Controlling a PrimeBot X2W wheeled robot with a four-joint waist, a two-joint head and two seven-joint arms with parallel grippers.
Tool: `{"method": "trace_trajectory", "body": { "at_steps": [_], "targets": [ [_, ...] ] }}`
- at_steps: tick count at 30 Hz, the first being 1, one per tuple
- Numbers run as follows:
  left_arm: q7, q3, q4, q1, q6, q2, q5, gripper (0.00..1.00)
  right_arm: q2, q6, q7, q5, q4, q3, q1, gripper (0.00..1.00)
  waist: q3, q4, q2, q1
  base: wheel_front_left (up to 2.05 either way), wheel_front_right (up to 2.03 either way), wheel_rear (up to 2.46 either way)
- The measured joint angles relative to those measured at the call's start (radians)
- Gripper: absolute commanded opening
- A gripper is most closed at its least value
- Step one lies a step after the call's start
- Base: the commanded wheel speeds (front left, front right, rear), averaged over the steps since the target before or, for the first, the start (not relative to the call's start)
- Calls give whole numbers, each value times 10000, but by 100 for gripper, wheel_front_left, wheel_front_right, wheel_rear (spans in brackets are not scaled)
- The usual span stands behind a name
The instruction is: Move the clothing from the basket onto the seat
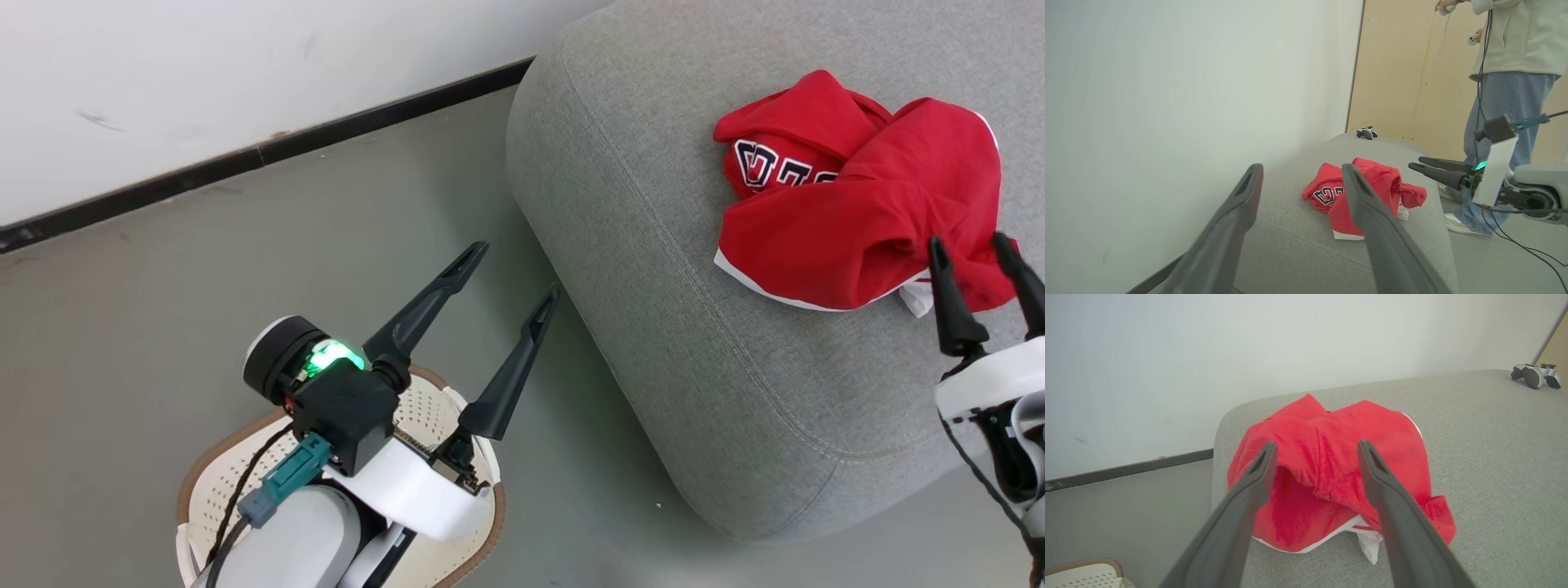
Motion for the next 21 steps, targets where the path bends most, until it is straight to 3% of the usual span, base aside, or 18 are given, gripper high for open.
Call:
{"method": "trace_trajectory", "body": {
  "at_steps": [8,21],
  "targets": [
    [-190,299,67,245,249,-56,-173,100,-25,0,0,-75,-775,10,88,100,-235,194,0,0,0,0,0],
    [-441,1124,190,1301,1057,-13,-426,100,424,0,-2,-476,-1559,493,-263,100,-699,1077,0,0,0,0,0]
  ]
}}
